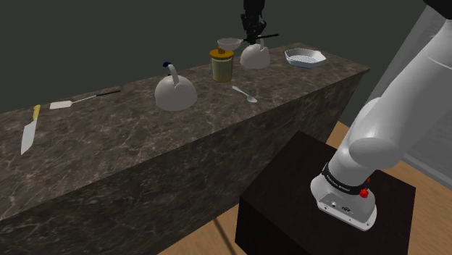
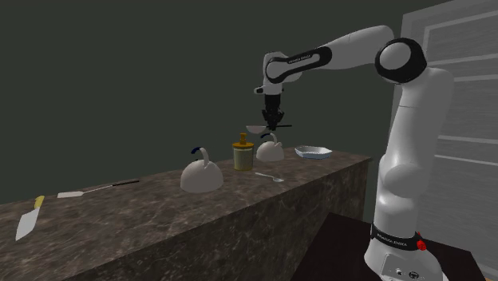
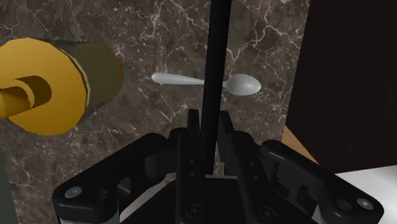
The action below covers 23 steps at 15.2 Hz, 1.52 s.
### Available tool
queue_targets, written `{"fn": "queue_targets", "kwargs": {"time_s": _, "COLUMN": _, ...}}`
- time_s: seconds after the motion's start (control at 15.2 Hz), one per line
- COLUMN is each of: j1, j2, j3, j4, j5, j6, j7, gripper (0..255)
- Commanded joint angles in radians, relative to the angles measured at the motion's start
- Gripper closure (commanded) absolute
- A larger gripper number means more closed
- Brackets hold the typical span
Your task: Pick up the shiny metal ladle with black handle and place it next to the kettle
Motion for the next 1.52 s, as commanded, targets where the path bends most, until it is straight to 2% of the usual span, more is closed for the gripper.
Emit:
{"fn": "queue_targets", "kwargs": {"time_s": 0.0, "j1": -0.019, "j2": 0.008, "j3": -0.027, "j4": 0.008, "j5": 0.002, "j6": 0.007, "j7": -0.048, "gripper": 255}}
{"fn": "queue_targets", "kwargs": {"time_s": 0.66, "j1": -0.128, "j2": 0.144, "j3": -0.170, "j4": 0.153, "j5": 0.061, "j6": 0.022, "j7": -0.311, "gripper": 255}}
{"fn": "queue_targets", "kwargs": {"time_s": 1.06, "j1": -0.215, "j2": 0.282, "j3": -0.240, "j4": 0.308, "j5": 0.142, "j6": 0.005, "j7": -0.477, "gripper": 255}}
{"fn": "queue_targets", "kwargs": {"time_s": 1.32, "j1": -0.295, "j2": 0.400, "j3": -0.271, "j4": 0.449, "j5": 0.215, "j6": -0.027, "j7": -0.585, "gripper": 255}}
{"fn": "queue_targets", "kwargs": {"time_s": 1.45, "j1": -0.306, "j2": 0.414, "j3": -0.272, "j4": 0.453, "j5": 0.223, "j6": -0.018, "j7": -0.596, "gripper": 255}}
